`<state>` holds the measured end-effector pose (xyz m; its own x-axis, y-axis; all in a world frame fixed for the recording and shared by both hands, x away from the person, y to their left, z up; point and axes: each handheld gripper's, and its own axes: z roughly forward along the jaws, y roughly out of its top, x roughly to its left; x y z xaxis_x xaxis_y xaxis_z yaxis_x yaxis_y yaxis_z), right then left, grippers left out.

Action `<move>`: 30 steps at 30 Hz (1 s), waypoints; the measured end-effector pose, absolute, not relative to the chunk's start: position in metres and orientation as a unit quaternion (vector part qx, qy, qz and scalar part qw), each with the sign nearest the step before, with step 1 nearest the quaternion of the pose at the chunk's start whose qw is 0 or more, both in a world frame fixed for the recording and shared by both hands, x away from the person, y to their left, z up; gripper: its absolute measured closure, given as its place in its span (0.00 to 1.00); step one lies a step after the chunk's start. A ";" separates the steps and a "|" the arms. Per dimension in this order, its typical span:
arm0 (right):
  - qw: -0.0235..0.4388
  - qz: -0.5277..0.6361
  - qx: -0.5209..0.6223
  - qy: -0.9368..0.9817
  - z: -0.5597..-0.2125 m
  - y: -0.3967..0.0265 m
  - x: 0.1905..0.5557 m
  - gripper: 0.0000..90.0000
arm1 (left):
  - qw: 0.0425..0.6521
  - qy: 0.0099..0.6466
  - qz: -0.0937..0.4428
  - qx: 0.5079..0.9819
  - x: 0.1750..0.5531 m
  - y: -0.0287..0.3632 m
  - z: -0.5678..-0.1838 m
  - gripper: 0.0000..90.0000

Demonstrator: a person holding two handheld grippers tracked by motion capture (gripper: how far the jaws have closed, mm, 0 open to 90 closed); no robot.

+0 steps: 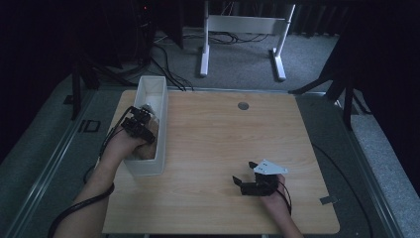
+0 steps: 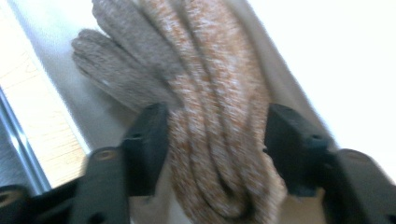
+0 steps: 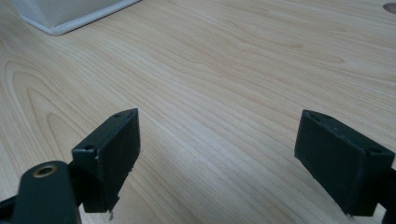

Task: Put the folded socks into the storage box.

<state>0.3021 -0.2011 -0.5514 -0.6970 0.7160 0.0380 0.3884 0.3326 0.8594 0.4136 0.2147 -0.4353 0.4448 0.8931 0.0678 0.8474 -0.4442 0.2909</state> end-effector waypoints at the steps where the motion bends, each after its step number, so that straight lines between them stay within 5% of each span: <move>1: 0.177 0.463 0.347 0.796 -0.551 -0.201 0.302 0.16 | 0.112 0.516 0.107 0.842 0.413 0.215 -0.434 0.40; 16: 0.176 0.462 0.346 0.797 -0.551 -0.201 0.302 0.16 | 0.203 0.497 0.140 0.832 0.384 0.223 -0.422 0.16; 30: 0.177 0.463 0.345 0.797 -0.551 -0.200 0.301 0.16 | 0.273 0.478 0.165 0.819 0.354 0.230 -0.425 0.16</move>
